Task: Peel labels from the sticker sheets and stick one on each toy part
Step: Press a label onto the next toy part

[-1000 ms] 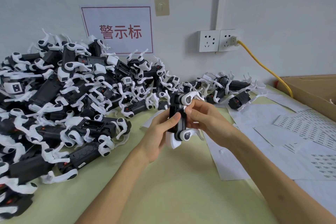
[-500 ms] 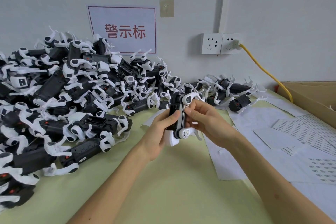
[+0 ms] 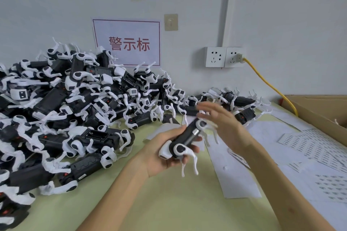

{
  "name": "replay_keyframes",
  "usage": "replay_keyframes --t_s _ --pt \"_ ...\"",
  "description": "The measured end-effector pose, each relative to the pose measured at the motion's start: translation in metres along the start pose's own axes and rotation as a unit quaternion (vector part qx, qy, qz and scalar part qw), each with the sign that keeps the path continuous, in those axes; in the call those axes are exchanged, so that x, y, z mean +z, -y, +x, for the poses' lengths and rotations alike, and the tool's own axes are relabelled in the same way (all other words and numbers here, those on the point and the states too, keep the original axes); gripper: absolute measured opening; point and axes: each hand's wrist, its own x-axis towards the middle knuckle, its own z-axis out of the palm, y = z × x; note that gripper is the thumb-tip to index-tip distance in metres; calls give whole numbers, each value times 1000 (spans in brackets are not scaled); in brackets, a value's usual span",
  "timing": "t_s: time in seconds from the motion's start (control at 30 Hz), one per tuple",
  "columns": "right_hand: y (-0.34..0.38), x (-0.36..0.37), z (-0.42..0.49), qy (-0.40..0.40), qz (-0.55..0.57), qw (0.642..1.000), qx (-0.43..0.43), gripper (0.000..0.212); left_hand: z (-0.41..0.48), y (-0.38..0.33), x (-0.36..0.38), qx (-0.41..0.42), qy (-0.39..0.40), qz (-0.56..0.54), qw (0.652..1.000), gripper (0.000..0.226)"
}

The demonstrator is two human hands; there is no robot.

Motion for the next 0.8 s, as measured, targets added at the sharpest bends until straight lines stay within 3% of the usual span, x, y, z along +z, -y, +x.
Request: replay_keyframes --t_s 0.07,0.13,0.23,0.37,0.5,0.6,0.7,0.8 --pt "-2 2 -5 114 -47 992 37 50 1 0 3 -32 20 8 999 51" --pt "0 3 -8 157 -57 984 69 49 2 0 4 -48 43 -31 997 53" --pt "9 -2 -10 151 -32 984 87 36 -3 -5 -5 -59 79 -140 985 63" --pt "10 -17 -13 163 11 978 132 44 -14 -16 -9 -60 150 -216 963 70" --pt "6 -29 -14 152 -10 973 173 56 -10 -20 -9 -31 107 -129 985 66" --pt "3 -38 -14 92 7 970 224 61 -2 -16 -9 12 22 -56 998 61" --pt "2 -54 -15 -42 125 959 252 61 4 -10 -10 30 -45 -51 997 60" --pt "0 -74 -17 -241 239 928 153 50 7 -8 -14 50 -66 -67 994 53"
